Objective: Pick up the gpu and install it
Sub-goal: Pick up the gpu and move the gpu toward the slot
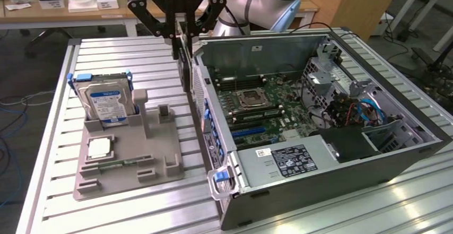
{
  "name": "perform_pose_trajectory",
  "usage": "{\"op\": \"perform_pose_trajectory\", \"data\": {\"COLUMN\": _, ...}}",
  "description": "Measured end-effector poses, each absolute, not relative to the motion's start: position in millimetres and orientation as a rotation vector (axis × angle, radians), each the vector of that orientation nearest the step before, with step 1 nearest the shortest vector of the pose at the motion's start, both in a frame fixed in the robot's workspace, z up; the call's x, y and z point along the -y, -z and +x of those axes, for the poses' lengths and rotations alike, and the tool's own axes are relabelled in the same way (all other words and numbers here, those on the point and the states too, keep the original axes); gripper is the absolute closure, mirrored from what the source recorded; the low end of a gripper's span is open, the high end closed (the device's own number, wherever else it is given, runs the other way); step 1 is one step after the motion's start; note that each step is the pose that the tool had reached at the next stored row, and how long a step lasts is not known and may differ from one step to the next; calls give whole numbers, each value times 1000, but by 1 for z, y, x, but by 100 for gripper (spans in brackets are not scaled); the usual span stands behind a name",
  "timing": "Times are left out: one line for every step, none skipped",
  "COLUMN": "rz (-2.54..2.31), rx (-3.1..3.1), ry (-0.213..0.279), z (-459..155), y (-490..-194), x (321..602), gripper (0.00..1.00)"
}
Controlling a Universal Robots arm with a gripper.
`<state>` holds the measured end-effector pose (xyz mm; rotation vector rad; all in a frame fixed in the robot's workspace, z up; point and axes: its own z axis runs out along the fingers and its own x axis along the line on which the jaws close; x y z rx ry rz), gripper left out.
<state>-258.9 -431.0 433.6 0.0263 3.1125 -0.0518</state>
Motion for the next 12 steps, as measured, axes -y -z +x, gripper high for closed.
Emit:
{"op": "perform_pose_trajectory", "data": {"rz": 26, "rx": -3112, "ry": 52, "z": -259, "y": -434, "x": 431, "gripper": 73}}
{"op": "perform_pose_trajectory", "data": {"rz": 26, "rx": -3113, "ry": 52, "z": -259, "y": -434, "x": 431, "gripper": 73}}
{"op": "perform_pose_trajectory", "data": {"rz": 26, "rx": -3112, "ry": 52, "z": -258, "y": -434, "x": 431, "gripper": 73}}
{"op": "perform_pose_trajectory", "data": {"rz": 26, "rx": -3113, "ry": 52, "z": -258, "y": -434, "x": 431, "gripper": 73}}
{"op": "perform_pose_trajectory", "data": {"rz": 26, "rx": -3113, "ry": 52, "z": -257, "y": -434, "x": 431, "gripper": 73}}
{"op": "perform_pose_trajectory", "data": {"rz": 26, "rx": -3113, "ry": 52, "z": -256, "y": -434, "x": 431, "gripper": 73}}
{"op": "perform_pose_trajectory", "data": {"rz": 26, "rx": -3113, "ry": 52, "z": -255, "y": -434, "x": 431, "gripper": 73}}
{"op": "perform_pose_trajectory", "data": {"rz": 26, "rx": -3113, "ry": 52, "z": -254, "y": -434, "x": 431, "gripper": 73}}
{"op": "perform_pose_trajectory", "data": {"rz": 26, "rx": -3113, "ry": 52, "z": -254, "y": -434, "x": 430, "gripper": 73}}
{"op": "perform_pose_trajectory", "data": {"rz": 27, "rx": -3113, "ry": 52, "z": -253, "y": -434, "x": 430, "gripper": 73}}
{"op": "perform_pose_trajectory", "data": {"rz": 27, "rx": -3113, "ry": 52, "z": -253, "y": -434, "x": 430, "gripper": 73}}
{"op": "perform_pose_trajectory", "data": {"rz": 26, "rx": -3113, "ry": 52, "z": -252, "y": -434, "x": 429, "gripper": 73}}
